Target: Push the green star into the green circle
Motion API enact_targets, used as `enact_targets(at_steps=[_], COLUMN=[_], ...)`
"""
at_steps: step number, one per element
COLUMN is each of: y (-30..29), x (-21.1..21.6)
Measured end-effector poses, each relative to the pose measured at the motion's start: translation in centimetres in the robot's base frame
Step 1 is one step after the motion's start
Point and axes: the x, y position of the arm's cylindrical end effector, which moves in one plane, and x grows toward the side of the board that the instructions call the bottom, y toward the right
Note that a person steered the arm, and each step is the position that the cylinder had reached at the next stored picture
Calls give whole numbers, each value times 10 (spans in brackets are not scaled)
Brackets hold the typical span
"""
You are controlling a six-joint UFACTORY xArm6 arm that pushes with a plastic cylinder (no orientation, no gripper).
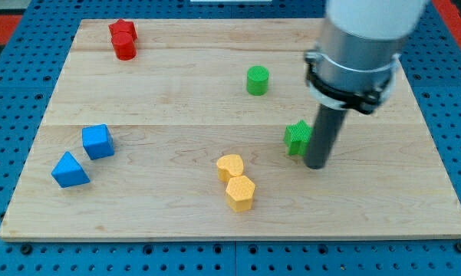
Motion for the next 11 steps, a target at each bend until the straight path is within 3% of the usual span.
enact_targets(at_steps=[2, 3, 5, 6, 8, 11], y=[-42, -53, -19, -3, -22, 17], x=[-56, -60, -9, -24, -98, -145])
